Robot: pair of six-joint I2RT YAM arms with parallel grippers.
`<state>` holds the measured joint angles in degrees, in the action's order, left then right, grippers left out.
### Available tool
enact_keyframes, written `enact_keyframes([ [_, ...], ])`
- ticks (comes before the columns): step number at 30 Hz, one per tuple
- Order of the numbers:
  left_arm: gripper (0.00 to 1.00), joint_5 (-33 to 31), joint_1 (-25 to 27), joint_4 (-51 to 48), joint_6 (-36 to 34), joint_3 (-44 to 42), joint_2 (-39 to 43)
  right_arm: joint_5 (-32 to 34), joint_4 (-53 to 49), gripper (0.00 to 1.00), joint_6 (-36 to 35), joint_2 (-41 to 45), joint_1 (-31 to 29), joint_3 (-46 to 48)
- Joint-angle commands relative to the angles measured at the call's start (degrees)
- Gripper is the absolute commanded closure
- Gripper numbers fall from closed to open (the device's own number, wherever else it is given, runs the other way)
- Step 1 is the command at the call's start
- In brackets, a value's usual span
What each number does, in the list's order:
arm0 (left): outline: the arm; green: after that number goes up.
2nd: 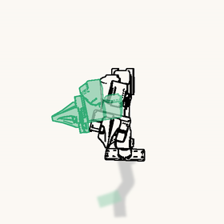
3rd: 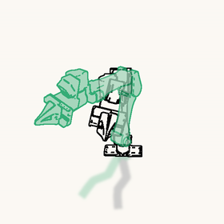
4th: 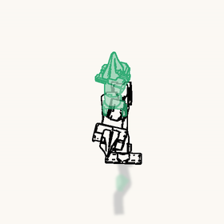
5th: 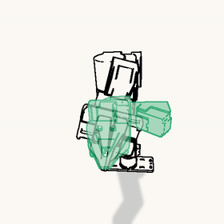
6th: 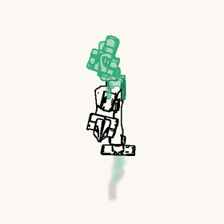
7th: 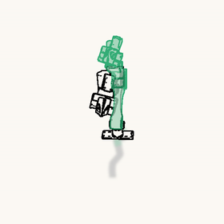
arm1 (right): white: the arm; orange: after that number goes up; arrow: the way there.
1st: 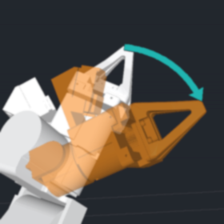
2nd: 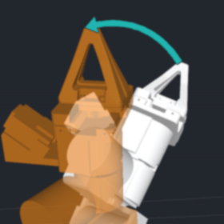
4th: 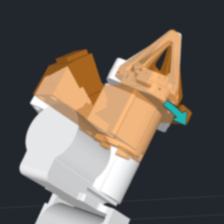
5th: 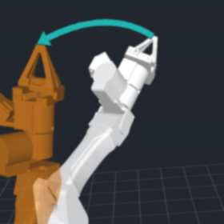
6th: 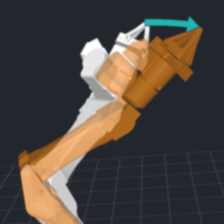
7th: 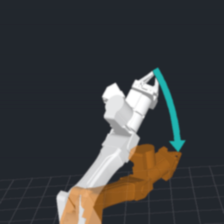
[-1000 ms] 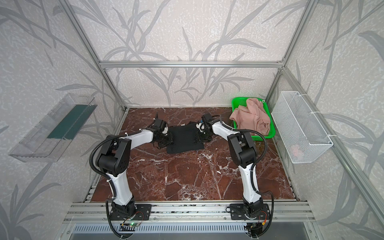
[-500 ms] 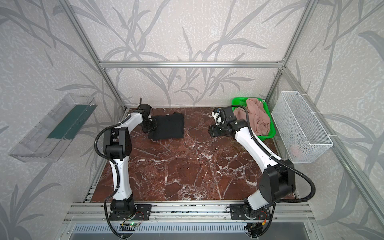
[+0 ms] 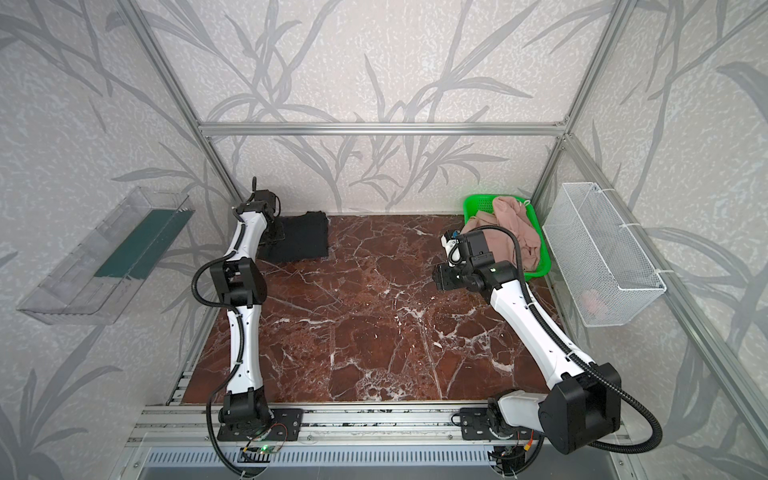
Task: Fold and stack the mixed laundry pile
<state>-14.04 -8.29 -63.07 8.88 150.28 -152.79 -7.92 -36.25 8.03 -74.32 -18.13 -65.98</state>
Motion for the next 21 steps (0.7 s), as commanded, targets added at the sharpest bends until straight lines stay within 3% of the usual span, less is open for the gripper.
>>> enact_keyframes([
  [1, 0.96, -7.73, -0.05, -2.5, -3.34, 1.77, -0.05, 1.66, 0.06, 0.37, -1.38, 1.6, 0.29, 0.55],
  [10, 0.72, -11.28, -0.56, -0.37, -3.41, 1.79, 3.48, 1.55, 0.96, 0.37, -0.78, 1.86, 0.42, 0.91],
  [14, 0.37, -9.64, -0.45, -0.27, -2.25, 1.41, 6.88, 2.65, 2.12, 0.37, -1.85, 2.69, 0.37, 1.14],
  [16, 0.25, -9.06, -0.4, 0.12, -1.16, 0.25, 9.55, 3.94, 2.76, 0.34, -2.72, 2.53, 0.62, 0.44],
  [21, 0.18, -4.6, 0.51, 0.8, 1.37, -4.43, 18.83, 6.08, 3.55, 0.33, -1.99, -0.06, 4.34, -3.36],
])
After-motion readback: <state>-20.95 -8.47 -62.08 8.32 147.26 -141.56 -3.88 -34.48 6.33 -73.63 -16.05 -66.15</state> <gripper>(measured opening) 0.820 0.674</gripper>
